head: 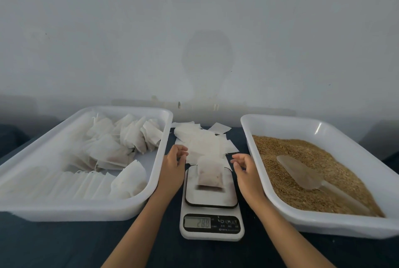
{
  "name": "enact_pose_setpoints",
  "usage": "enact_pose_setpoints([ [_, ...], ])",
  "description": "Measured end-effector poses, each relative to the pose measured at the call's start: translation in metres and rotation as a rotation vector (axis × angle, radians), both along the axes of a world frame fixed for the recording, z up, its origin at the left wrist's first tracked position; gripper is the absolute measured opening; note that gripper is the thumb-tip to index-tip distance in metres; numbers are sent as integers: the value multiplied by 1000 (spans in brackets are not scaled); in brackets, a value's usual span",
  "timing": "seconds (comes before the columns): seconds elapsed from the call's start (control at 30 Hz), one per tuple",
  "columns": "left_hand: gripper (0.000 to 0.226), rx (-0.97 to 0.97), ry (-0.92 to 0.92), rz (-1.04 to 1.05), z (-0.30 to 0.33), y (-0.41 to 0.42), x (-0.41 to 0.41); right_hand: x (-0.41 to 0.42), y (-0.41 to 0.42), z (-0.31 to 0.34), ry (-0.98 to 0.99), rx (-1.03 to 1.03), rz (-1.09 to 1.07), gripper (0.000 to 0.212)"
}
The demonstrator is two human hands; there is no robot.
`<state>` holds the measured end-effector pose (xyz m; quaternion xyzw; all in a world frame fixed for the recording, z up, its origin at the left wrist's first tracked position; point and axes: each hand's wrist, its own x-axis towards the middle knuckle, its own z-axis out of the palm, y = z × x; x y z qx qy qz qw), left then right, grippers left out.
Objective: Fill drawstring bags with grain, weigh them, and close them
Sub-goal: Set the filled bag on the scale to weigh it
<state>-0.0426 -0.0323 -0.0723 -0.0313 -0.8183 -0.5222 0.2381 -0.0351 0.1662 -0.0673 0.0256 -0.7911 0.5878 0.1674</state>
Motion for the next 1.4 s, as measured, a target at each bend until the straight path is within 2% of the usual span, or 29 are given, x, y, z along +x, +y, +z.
enact_pose_setpoints([
  [0.23, 17, -18, -53, 10, 3, 4, 3, -1, -1, 1, -25, 3, 4, 16],
  [0.3, 15, -26, -126, -32, 10, 10, 4, -3, -4, 2, -46, 21, 19, 14],
  [0.37, 29, -66, -271, -96, 17, 19, 3, -5, -9, 5, -81, 58, 43, 18],
  [0.43, 47, -213, -375, -93, 24, 25, 0, -6, -15, 9, -111, 74, 72, 23],
  [0.5, 59, -338, -389, -78, 32, 33, 1, -4, -22, 15, -80, 64, 96, 27],
  [0.53, 61, -343, -365, -72, 36, 36, 3, -3, -25, 19, -45, 57, 99, 27],
  [0.6, 55, -276, -304, -65, 46, 41, 11, -1, -31, 31, 29, 39, 100, 28],
  [0.67, 39, -183, -249, -45, 59, 40, 20, 0, -41, 48, 86, 11, 127, 26],
  [0.73, 21, -182, -195, -13, 74, 31, 25, 0, -56, 68, 129, -24, 175, 24],
  [0.93, 19, -392, -95, 194, 127, -53, 36, -4, -137, 119, 189, -134, 374, 21],
  [1.03, 11, -423, -166, 252, 137, -113, 36, -7, -187, 127, 194, -150, 460, 21],
  [1.1, 41, -426, -263, 325, 137, -153, 34, -10, -221, 122, 160, -141, 478, 23],
  [1.17, 54, -441, -358, 389, 130, -192, 35, -13, -253, 111, 71, -87, 510, 23],
  [1.27, 45, -537, -519, 463, 114, -237, 36, -14, -294, 89, -90, 45, 621, 22],
  [1.4, 28, -667, -660, 477, 98, -261, 33, -14, -330, 63, -203, 292, 708, 26],
])
